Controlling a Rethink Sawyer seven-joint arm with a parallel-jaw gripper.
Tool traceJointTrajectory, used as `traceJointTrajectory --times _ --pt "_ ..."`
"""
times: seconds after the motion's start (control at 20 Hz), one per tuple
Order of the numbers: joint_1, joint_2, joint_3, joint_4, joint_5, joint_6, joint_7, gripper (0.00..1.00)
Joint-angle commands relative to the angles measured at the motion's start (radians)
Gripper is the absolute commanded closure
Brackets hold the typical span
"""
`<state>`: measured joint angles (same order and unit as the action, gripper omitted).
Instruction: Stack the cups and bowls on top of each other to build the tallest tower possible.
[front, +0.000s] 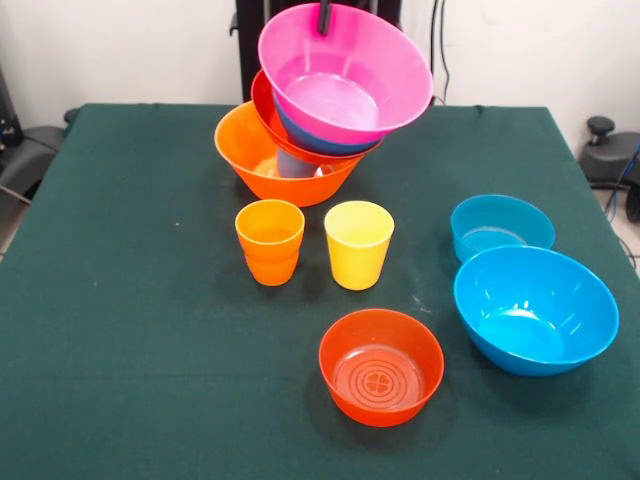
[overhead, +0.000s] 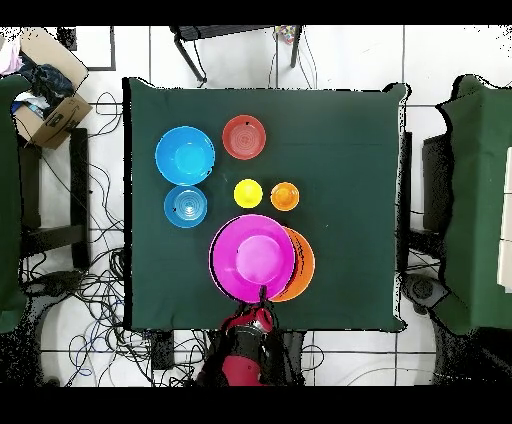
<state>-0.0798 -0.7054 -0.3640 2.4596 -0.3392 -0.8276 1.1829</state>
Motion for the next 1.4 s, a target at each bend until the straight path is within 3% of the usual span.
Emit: traceJointTrajectory --times 0.05,0.5,0.8,1.4 --pt "0.003 0.017 0.089 -0.116 -0.028 0.085 0.180 0.00" --pt "-0.005 0.004 0.091 -0.117 -0.036 0.112 0.174 0.00" --pt "-0.032 0.073 0.073 -0.140 -0.050 0.099 0.166 0.00" --pt "-0.080 0.183 0.059 -0.210 -0.060 0.165 0.130 0.00"
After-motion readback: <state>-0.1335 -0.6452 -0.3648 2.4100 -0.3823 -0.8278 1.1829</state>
